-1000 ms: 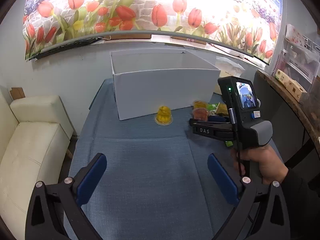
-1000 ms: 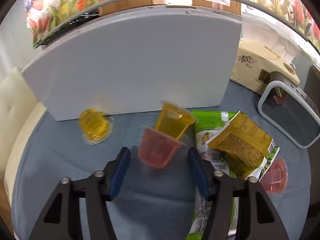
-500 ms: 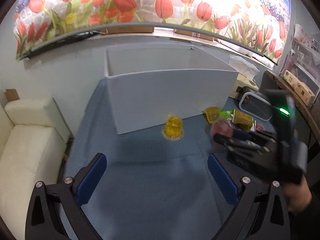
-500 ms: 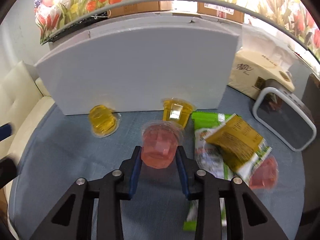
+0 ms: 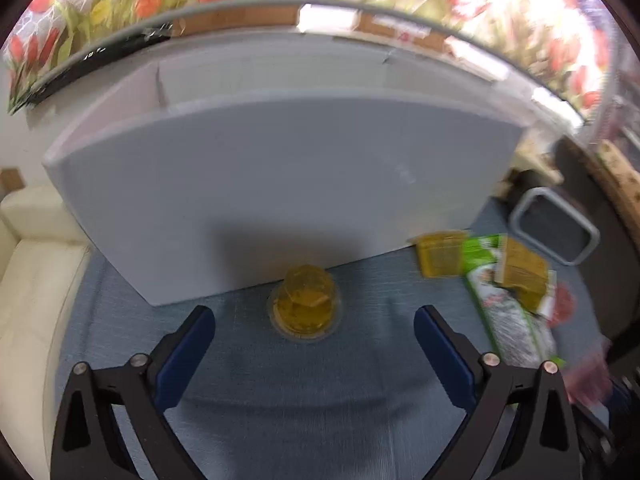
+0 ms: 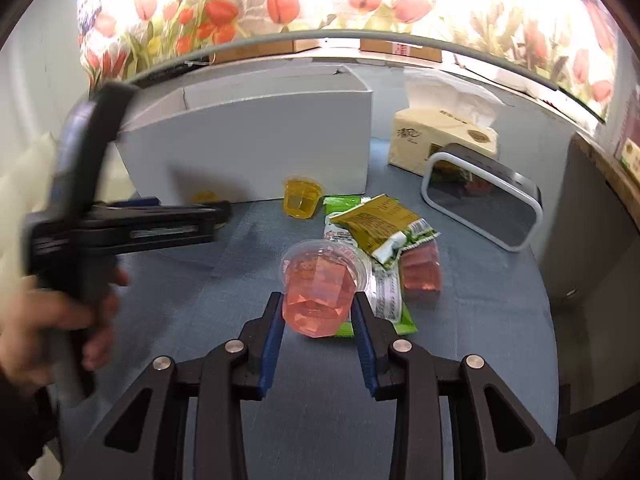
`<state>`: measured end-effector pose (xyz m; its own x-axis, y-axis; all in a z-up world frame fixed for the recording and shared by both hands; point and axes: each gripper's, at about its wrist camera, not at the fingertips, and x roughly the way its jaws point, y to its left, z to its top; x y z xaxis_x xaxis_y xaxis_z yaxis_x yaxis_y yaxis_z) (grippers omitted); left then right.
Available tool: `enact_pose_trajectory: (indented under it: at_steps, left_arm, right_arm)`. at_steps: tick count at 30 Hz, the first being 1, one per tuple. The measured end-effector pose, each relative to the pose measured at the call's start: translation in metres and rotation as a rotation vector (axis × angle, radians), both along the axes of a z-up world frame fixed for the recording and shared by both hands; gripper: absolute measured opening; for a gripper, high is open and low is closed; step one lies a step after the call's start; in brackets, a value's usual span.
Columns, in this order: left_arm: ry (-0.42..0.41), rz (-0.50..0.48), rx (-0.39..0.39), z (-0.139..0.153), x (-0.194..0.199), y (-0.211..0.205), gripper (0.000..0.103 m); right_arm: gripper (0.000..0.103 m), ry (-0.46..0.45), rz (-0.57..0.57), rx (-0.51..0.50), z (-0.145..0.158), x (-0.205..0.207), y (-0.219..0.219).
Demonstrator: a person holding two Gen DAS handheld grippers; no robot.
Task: Organize snacks
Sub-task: 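Grasp the clear yellow jelly cup with the left tool while the right tool holds the pink cup, then lower both jelly cups into the white box and open both tools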
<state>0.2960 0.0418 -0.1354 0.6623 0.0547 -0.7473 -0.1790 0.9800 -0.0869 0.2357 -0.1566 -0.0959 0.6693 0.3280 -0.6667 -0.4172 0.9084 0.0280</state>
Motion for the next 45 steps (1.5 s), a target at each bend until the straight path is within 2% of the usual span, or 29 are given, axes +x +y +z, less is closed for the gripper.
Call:
enact_pose_trajectory:
  at_steps: [1,2,5,7,9,10,11,13,15,22,27,30,38,45]
  left_arm:
    - [0.013,0.023,0.002,-0.003,0.004,-0.001,0.085]
    - [0.024,0.052,0.009,-0.007,0.008,-0.002,0.08]
    - [0.05,0.124,0.016,-0.013,0.019,-0.005,0.073]
    - [0.037,0.155,0.035,-0.013,0.024,-0.009,0.073]
    - [0.034,0.168,0.033,-0.013,0.029,-0.011,0.069]
    - [0.032,0.183,0.04,-0.012,0.031,-0.011,0.056]
    - [0.029,0.191,0.034,-0.011,0.032,-0.011,0.048]
    - [0.029,0.198,0.002,-0.01,0.035,-0.01,0.044]
    - [0.02,0.193,0.005,-0.009,0.035,-0.012,0.039]
    - [0.005,0.174,-0.015,-0.006,0.021,-0.017,0.038]
    - [-0.038,0.14,-0.023,0.01,-0.012,-0.021,0.037]
    - [-0.066,0.119,-0.03,0.029,-0.029,-0.022,0.037]
    - [-0.177,0.081,-0.01,0.103,-0.084,-0.008,0.037]
    - [-0.245,0.07,0.018,0.163,-0.084,0.022,0.037]
  right_arm:
    - [0.037,-0.008,0.002,0.001,0.001,-0.003,-0.001]
    - [0.037,-0.015,0.003,-0.001,0.001,-0.005,-0.002]
    - [0.037,-0.018,0.012,0.009,0.003,-0.01,-0.006]
    - [0.037,-0.016,0.019,0.014,0.001,-0.012,-0.005]
    - [0.037,-0.016,0.019,0.012,0.0,-0.011,-0.005]
    - [0.037,-0.017,0.016,0.007,-0.001,-0.011,-0.005]
    - [0.037,-0.016,0.018,0.006,-0.002,-0.011,-0.005]
    - [0.037,-0.015,0.028,0.012,-0.002,-0.009,-0.006]
    - [0.037,-0.016,0.022,0.014,-0.002,-0.008,-0.007]
    - [0.037,-0.015,0.009,0.029,-0.001,-0.013,-0.012]
    - [0.037,-0.032,-0.002,0.044,0.01,-0.019,-0.018]
    - [0.037,-0.063,-0.004,0.04,0.023,-0.021,-0.018]
    - [0.037,-0.144,0.019,0.069,0.074,-0.018,-0.01]
    - [0.037,-0.188,0.052,0.085,0.122,0.0,0.014]
